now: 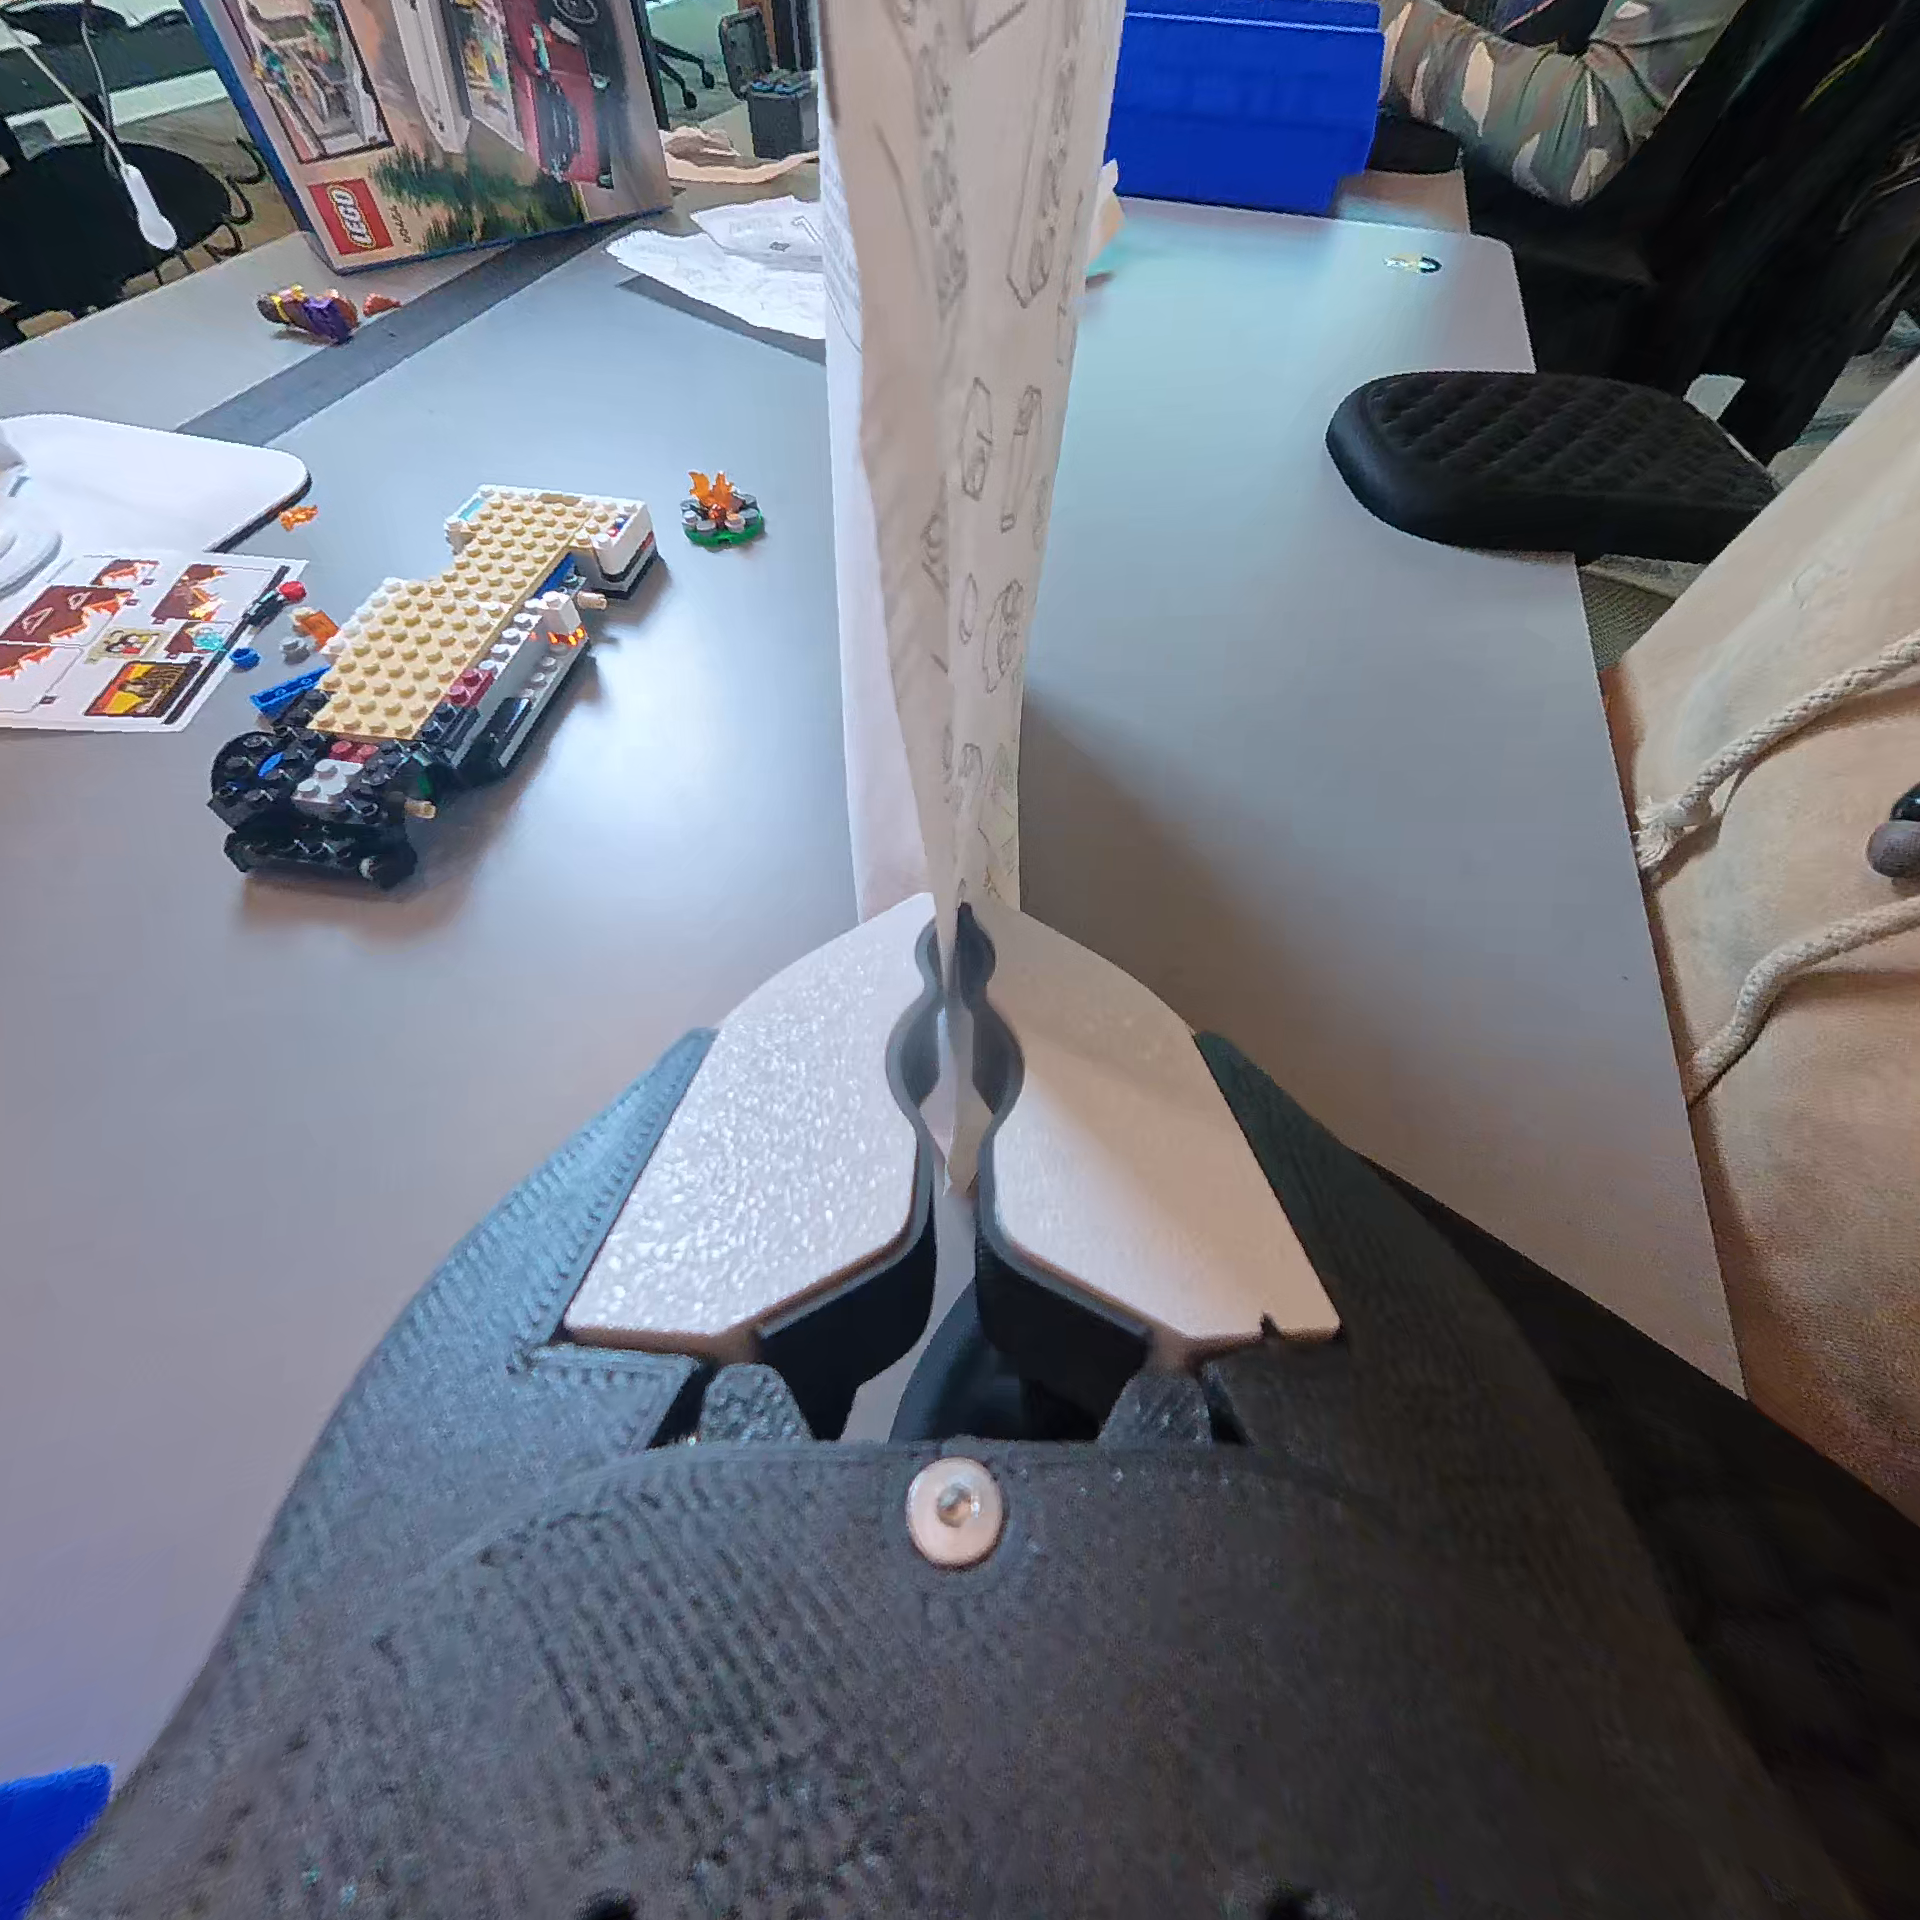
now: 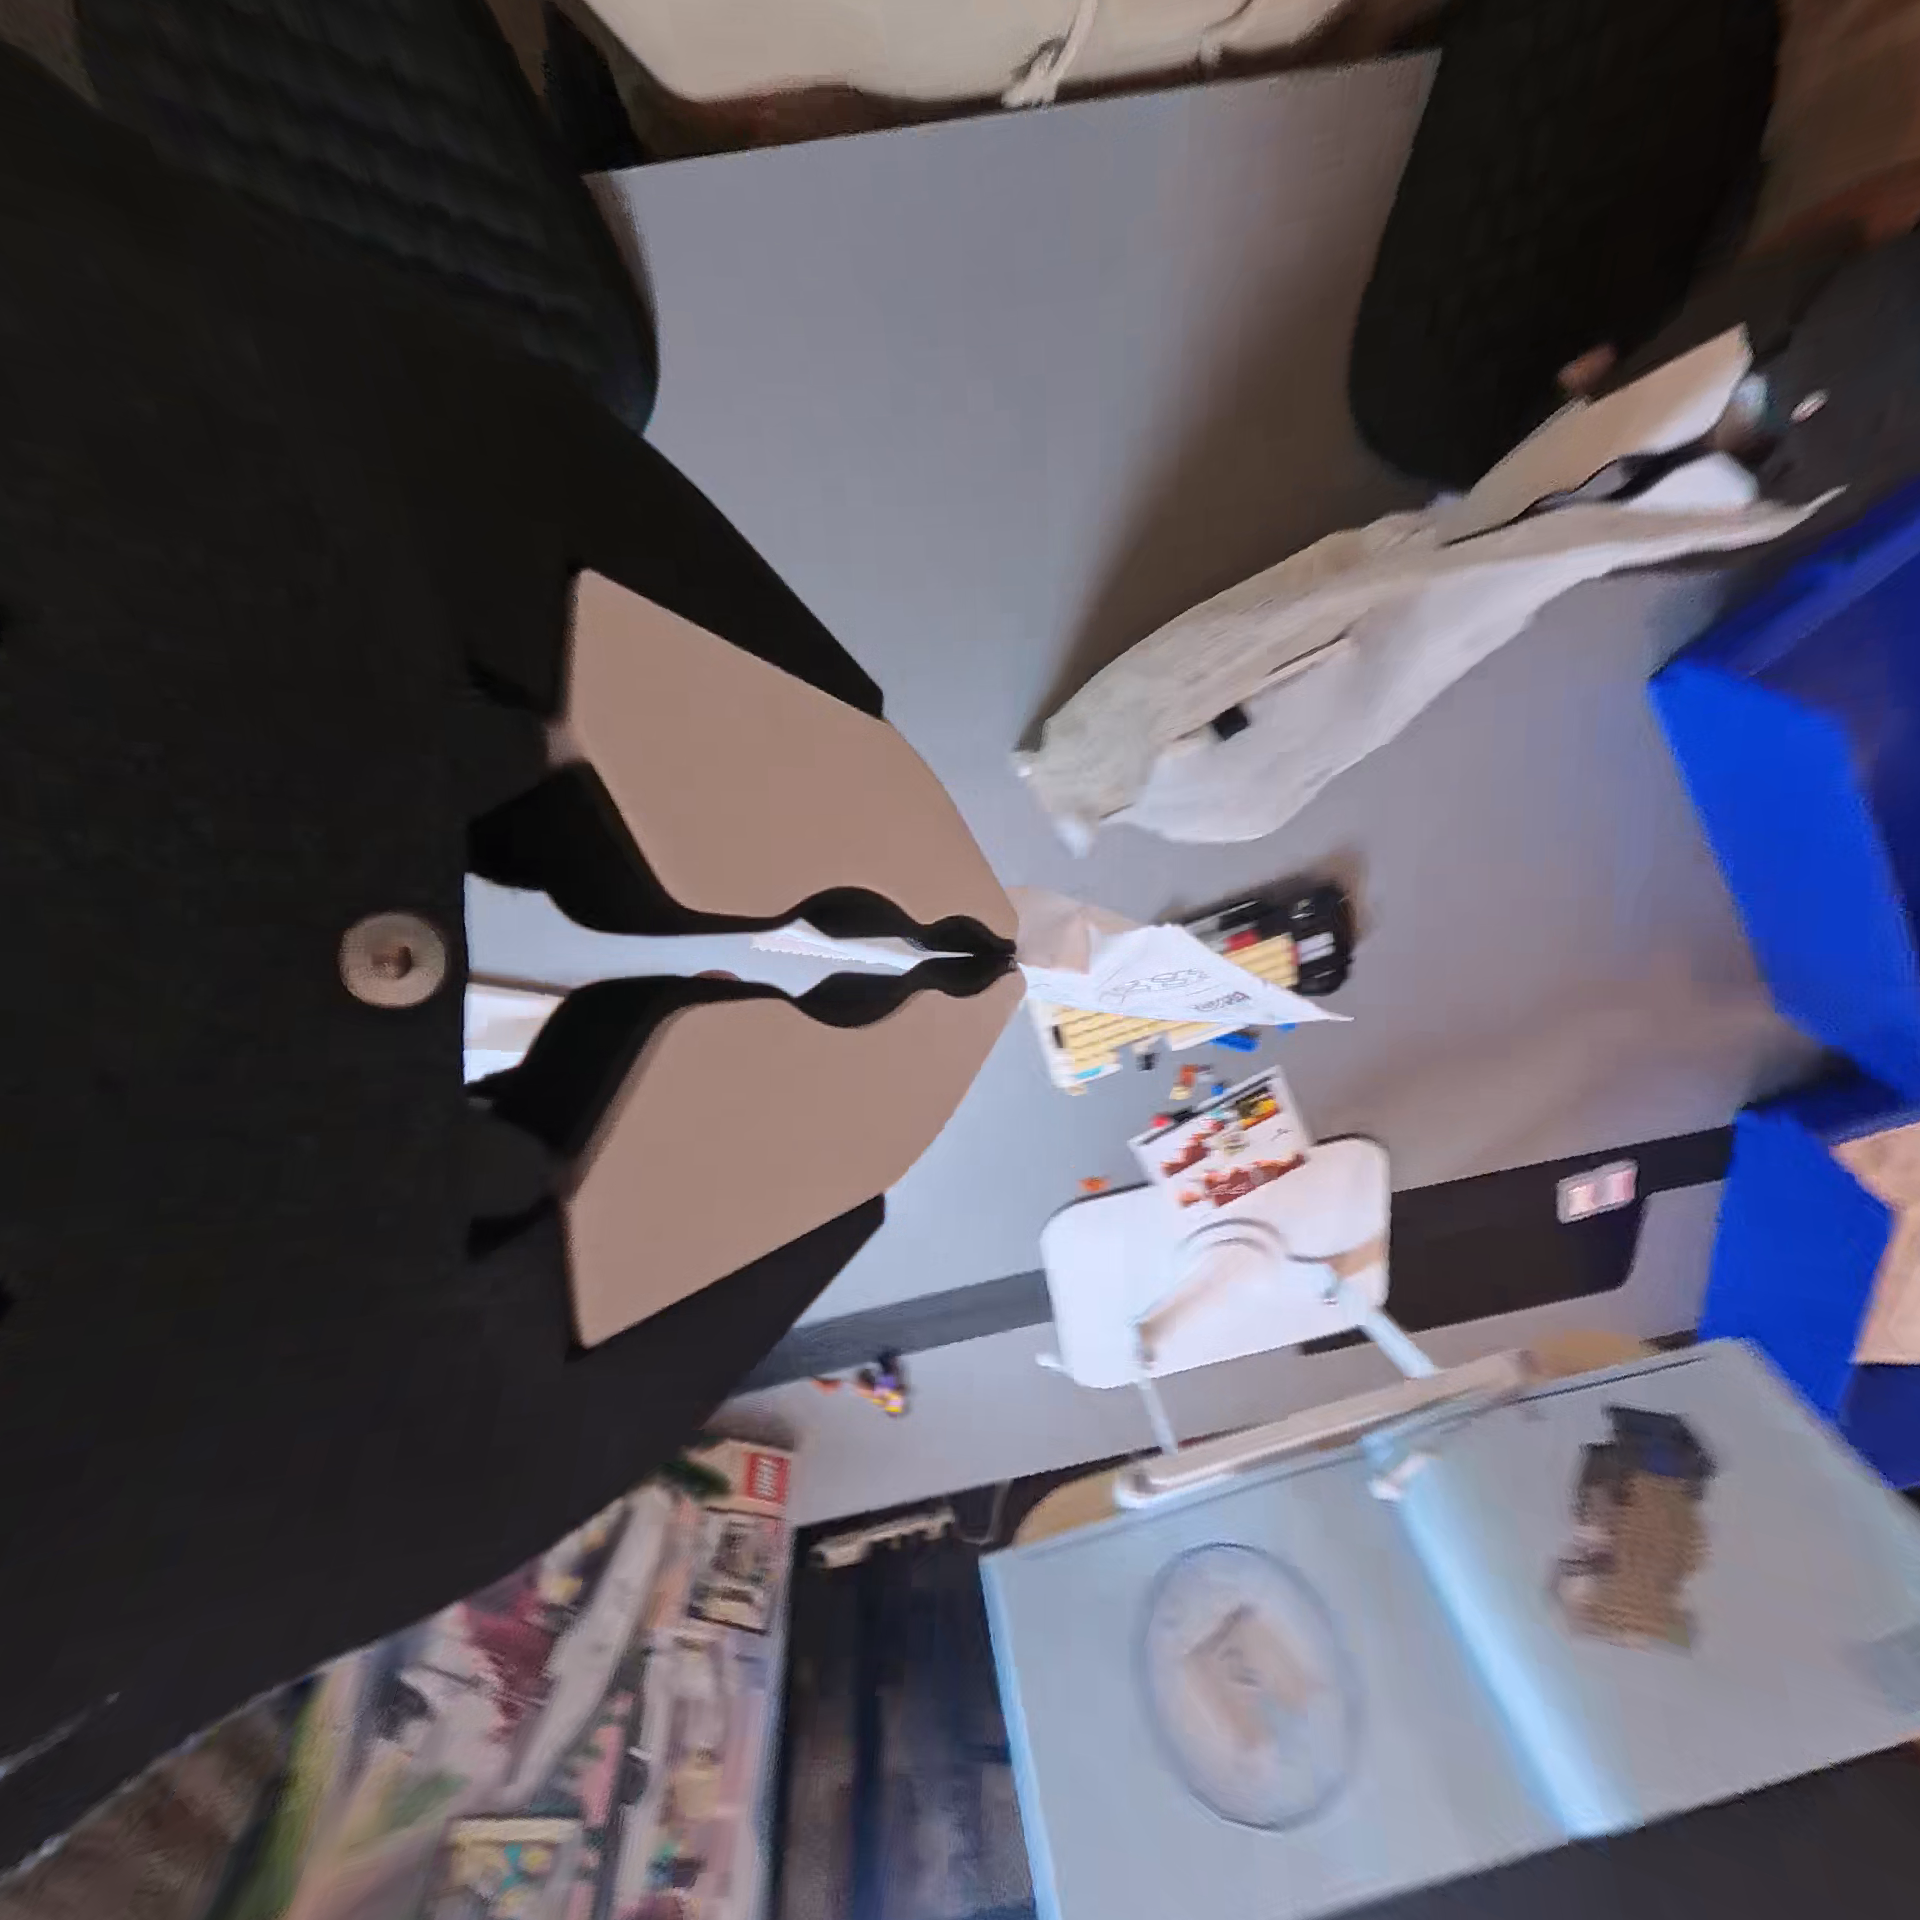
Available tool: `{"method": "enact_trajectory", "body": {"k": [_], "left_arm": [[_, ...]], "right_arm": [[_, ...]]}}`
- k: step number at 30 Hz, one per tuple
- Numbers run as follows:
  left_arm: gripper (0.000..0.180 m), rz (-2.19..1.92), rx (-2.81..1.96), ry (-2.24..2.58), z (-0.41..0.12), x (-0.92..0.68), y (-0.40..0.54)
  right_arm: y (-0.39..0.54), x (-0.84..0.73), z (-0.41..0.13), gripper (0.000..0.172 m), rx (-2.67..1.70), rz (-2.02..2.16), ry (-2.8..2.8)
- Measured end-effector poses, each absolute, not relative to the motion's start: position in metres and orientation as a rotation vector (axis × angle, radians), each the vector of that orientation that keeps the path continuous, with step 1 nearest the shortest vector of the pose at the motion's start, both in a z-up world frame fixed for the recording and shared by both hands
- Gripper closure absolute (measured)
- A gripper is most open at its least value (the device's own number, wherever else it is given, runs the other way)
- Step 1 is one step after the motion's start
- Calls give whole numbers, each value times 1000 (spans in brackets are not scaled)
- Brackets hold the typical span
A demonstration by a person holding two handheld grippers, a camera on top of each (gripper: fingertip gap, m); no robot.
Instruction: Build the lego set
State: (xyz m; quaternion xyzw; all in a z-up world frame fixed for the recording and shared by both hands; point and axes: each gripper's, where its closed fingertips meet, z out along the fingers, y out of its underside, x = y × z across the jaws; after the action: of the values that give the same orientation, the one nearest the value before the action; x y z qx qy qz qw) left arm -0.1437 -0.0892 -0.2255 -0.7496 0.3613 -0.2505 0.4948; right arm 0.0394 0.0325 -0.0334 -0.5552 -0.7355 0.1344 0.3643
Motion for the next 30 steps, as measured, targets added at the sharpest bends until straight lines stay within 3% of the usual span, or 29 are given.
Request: {"method": "enact_trajectory", "body": {"k": [5,10,16,20,25,30], "left_arm": [[180,-635,-1806,903,-227,-142,-92],[180,-672,-1808,893,-228,-144,-92],[180,-691,-1825,870,-230,-148,-89],[178,-666,-1827,863,-230,-149,-89],[176,-631,-1805,865,-226,-151,-89],[173,-585,-1796,865,-223,-159,-92]], "right_arm": [[79,119,-117,171,-1590,190,-1743],[108,167,-193,171,-1391,-162,-1729],[103,188,-254,166,-1281,-218,-1884],[84,190,-244,140,-1438,23,-1872],[58,130,-186,137,-1443,448,-1705],[27,37,-199,127,-1346,750,-1774]]}}
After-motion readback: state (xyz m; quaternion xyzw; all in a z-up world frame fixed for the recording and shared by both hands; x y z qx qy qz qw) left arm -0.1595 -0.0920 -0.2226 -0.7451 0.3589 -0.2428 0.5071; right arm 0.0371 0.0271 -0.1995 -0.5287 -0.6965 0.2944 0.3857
